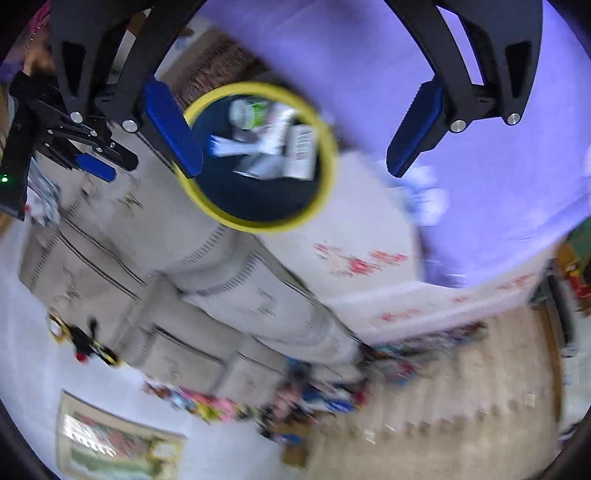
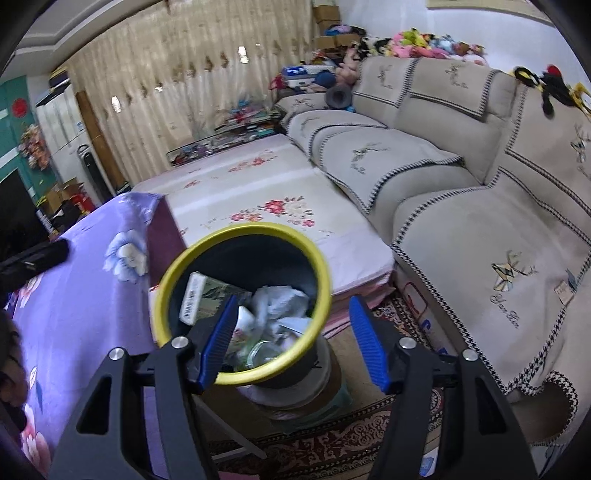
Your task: Collect trash
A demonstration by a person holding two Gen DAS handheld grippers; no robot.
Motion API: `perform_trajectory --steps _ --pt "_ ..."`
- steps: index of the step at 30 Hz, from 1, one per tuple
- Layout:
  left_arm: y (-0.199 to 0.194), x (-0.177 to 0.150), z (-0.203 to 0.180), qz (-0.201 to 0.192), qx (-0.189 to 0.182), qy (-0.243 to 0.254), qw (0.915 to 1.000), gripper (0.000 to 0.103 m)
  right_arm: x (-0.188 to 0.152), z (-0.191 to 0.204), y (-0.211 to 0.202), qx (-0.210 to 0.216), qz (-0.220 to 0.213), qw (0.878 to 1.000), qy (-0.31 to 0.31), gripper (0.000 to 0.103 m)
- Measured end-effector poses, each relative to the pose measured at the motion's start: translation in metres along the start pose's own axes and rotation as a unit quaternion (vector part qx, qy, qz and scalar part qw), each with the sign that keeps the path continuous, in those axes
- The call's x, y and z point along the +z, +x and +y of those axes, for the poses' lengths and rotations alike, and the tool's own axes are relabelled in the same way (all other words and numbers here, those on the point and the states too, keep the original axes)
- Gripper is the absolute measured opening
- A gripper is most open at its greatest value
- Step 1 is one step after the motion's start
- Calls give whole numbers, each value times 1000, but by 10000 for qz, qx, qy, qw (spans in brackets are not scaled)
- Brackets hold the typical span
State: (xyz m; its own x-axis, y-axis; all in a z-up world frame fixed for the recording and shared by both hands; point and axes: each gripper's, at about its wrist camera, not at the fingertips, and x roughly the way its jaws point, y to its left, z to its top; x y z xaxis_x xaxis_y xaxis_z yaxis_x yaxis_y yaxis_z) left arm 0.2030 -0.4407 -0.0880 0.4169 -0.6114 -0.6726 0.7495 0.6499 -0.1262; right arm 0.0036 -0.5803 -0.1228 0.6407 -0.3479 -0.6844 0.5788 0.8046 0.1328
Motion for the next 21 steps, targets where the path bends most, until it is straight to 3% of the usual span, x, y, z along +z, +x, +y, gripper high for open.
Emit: perform_trajectory --steps 6,8,13,16,21 --pt "-106 -52 64 -530 988 -301 9932 98 -14 61 -17 511 -14 9969 -597 67" --pt "-144 -75 86 -682 1432 -471 9862 98 -20 83 -25 671 -16 9943 -824 71" --pt "-227 -131 130 -990 2121 -1082 9662 98 -33 134 -58 1093 -179 9847 -1347 84" --pt "-272 -166 151 -991 2621 -1437 9491 98 -39 154 -82 1268 -318 9797 -1523 87" --pt "-318 -206 162 -987 2911 -1713 9360 98 -48 169 -116 1305 -581 9754 -1677 90"
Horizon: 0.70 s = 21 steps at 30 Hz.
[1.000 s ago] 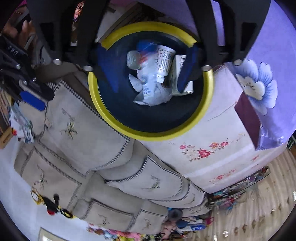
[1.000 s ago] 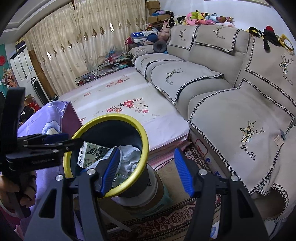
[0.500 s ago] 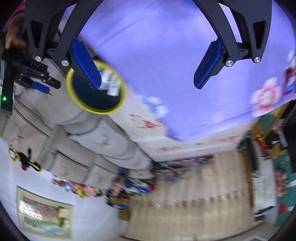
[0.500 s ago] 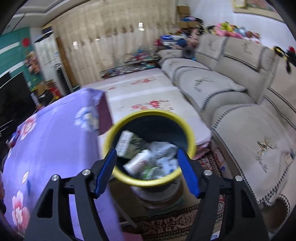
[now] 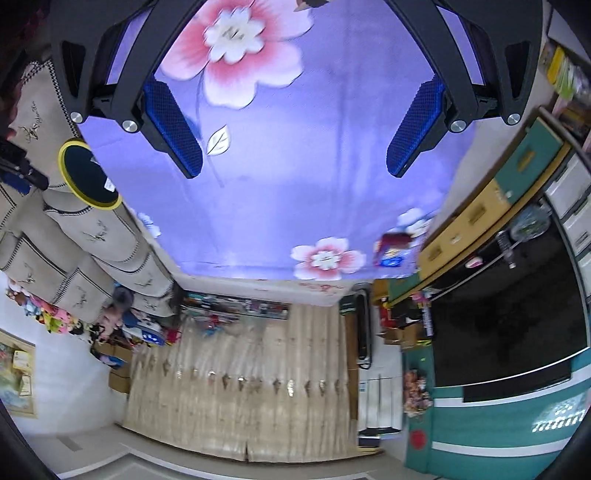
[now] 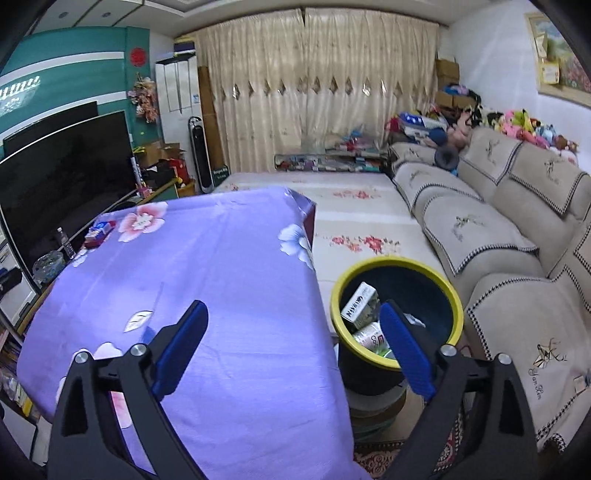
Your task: Collect trash
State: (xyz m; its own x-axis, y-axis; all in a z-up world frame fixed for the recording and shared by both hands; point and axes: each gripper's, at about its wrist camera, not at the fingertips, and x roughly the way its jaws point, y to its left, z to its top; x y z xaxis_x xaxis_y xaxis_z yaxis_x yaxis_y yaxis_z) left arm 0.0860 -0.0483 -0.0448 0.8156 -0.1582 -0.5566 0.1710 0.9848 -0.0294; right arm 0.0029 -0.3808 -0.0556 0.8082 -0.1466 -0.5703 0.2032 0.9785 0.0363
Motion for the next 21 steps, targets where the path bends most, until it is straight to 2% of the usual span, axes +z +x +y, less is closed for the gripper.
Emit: perform_trajectory --steps 9,14,21 --pt "-48 -17 -3 -268 -107 52 9996 98 -4 19 -38 -45 -336 9994 -95 91" --pt "-53 -19 -13 -252 -198 -19 9995 98 -5 26 -49 -64 -458 9989 -108 92" --pt "-54 -15 -14 -313 -112 -51 9994 98 -2 20 -44 -50 -454 9989 -70 92"
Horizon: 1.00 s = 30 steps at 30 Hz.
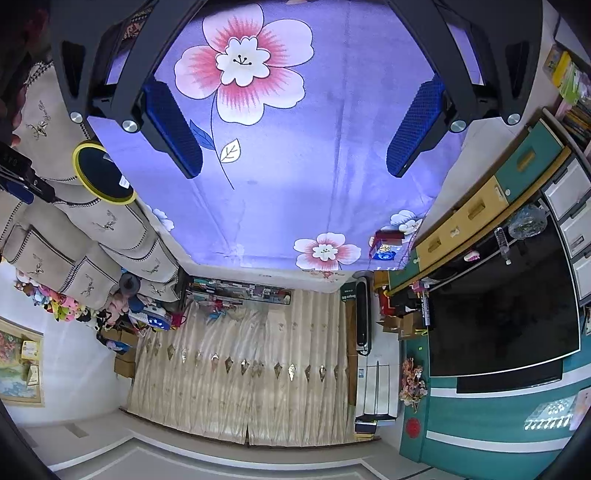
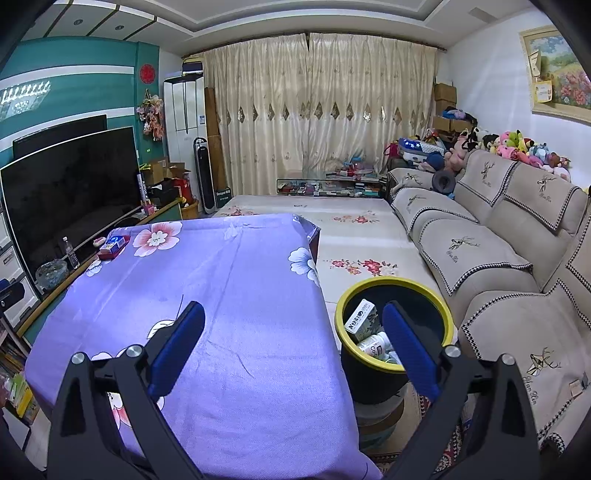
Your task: Collect trash
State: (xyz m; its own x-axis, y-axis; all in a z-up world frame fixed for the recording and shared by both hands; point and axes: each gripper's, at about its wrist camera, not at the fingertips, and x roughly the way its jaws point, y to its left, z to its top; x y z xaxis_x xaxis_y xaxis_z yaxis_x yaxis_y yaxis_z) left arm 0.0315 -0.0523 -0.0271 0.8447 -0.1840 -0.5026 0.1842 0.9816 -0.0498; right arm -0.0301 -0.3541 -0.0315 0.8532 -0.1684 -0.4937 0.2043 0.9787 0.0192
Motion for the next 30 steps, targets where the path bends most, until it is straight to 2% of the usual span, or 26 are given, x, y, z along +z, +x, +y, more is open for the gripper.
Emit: perform_trajectory --steps 30 --pt "5 8 0 37 64 39 10000 98 -3 -4 15 100 132 9999 50 92"
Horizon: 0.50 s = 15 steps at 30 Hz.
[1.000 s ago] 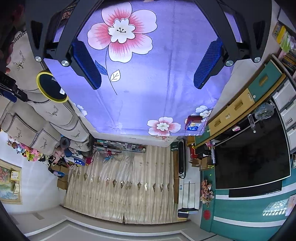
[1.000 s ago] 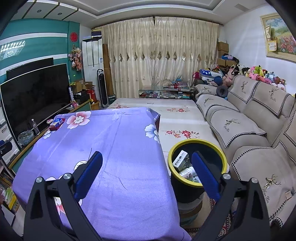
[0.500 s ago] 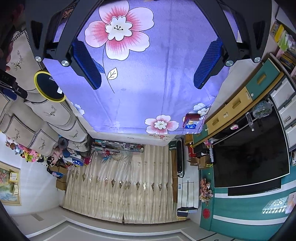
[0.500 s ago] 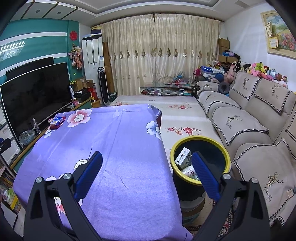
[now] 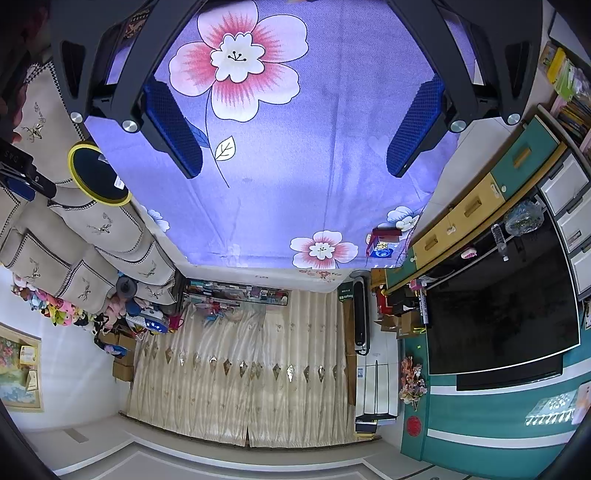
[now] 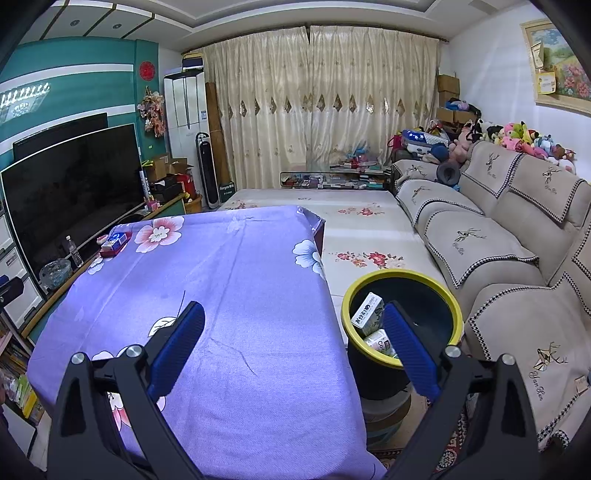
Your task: Collect trash
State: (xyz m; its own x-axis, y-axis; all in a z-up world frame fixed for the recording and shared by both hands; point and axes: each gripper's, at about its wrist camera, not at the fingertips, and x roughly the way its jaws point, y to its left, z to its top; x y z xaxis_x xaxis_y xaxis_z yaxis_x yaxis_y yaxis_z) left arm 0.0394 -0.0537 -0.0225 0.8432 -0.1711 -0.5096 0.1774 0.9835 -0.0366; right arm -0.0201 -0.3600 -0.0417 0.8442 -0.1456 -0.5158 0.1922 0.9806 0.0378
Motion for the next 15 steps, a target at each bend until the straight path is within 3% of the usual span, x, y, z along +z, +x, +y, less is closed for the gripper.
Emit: perform_trajectory --steps 15 --pt "1 0 1 10 55 39 10000 98 -1 -2 3 17 21 10000 41 92"
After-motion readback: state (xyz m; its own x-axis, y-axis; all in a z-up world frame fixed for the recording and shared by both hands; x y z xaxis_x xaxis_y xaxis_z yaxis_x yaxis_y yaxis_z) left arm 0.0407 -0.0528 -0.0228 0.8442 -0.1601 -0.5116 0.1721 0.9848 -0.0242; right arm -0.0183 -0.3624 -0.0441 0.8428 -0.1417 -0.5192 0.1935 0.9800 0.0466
